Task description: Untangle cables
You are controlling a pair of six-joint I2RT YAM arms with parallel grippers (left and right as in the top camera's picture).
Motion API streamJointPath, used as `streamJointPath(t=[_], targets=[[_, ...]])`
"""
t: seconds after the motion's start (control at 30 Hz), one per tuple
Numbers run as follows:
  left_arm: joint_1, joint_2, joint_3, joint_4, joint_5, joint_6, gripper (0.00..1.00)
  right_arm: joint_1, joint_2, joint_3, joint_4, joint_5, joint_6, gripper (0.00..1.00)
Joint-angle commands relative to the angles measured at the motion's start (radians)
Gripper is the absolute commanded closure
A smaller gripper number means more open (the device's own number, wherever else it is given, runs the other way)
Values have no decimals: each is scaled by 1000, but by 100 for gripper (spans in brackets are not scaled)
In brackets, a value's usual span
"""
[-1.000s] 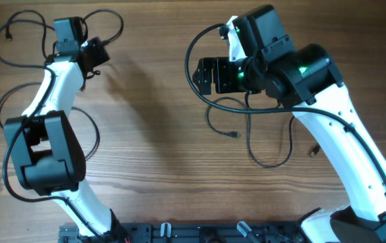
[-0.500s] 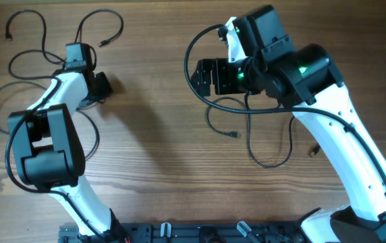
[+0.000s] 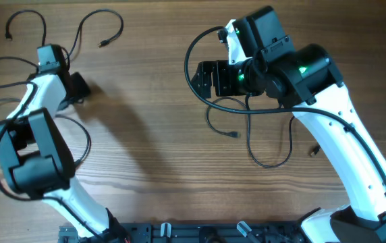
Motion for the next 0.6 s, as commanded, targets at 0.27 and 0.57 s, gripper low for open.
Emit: streamJointPath(t=[0.27,0.57], targets=[[139,-206,41,-91,13,-383,2,2,9,2,-5,-17,1,0],[354,-131,41,-158,193,-451,11,2,9,2,18,-16,-1,0]])
